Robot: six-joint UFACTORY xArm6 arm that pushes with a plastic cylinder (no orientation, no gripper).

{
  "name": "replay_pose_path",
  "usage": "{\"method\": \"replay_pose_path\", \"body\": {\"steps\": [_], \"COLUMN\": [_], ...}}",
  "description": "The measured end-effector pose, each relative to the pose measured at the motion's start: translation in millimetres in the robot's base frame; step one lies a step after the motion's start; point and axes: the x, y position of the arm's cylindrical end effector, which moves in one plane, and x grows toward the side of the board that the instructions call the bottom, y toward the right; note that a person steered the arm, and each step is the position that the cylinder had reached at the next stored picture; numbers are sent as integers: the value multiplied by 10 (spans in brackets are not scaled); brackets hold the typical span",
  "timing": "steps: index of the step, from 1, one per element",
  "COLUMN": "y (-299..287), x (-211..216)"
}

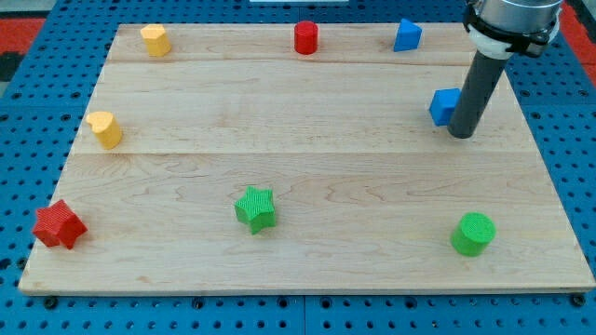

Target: Push the blue cube to the bottom of the blue triangle

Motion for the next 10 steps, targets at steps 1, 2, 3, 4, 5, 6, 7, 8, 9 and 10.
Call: {"method": "replay_pose_path", "body": {"steps": [1, 2, 3, 4, 5, 6, 7, 8, 9, 10], "y": [90, -411, -288, -634, -1083, -1803, -2199, -2420, -2587, -2621], "x": [-320, -631, -288, 12, -89, -387, -848, -1263, -1405, -1405]}}
